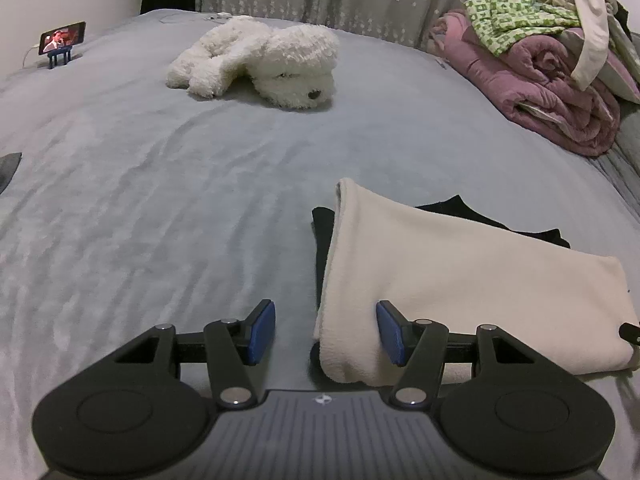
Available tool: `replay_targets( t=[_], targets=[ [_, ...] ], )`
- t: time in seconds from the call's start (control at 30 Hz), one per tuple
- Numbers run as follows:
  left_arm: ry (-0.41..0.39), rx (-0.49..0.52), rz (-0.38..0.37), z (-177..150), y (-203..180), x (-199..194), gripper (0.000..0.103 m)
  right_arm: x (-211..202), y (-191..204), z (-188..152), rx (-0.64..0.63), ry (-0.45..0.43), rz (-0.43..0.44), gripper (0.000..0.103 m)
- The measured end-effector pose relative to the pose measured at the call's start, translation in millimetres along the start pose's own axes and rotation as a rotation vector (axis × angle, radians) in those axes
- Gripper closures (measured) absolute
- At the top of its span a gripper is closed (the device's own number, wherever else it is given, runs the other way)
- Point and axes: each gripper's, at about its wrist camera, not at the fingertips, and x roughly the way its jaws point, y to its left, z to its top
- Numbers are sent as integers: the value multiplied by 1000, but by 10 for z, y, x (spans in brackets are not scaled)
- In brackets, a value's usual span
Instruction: Fold clothes
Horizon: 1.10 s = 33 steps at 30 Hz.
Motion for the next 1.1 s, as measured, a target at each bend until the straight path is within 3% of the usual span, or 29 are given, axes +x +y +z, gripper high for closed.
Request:
replay_targets(
  t=[0.13, 0.2, 0.27, 0.37, 0.5, 0.57, 0.67, 0.73, 1.1],
  targets=[
    [-13, -12, 2, 36, 35, -47, 46, -109, -8, 36, 18, -37, 12, 56],
    [-65, 22, 32, 51, 3, -133, 47, -164, -7, 52, 24, -47, 17, 68],
    [-123, 61, 65, 66, -35, -225, 47, -204, 10, 58, 26, -50, 38, 74],
    [-190, 83, 28, 69, -90, -349, 47, -246, 84, 53, 15, -54, 69, 76],
    [-210, 165, -37, -43, -283, -360, 47, -260, 234, 24, -6, -46, 124, 76],
    [-202, 224, -54, -114, -394, -326, 47, -234, 329, -7, -43, -29, 132, 76],
    [-139, 286, -11, -173, -490, -170, 47, -172, 393, -39, -86, -8, 114, 76],
    [-101, 279, 16, -179, -462, -67, 48, -138, 366, -36, -84, 1, 105, 76],
    [-54, 273, 77, -237, -484, -55, 47, -52, 115, -5, -13, 6, 74, 74]
  ],
)
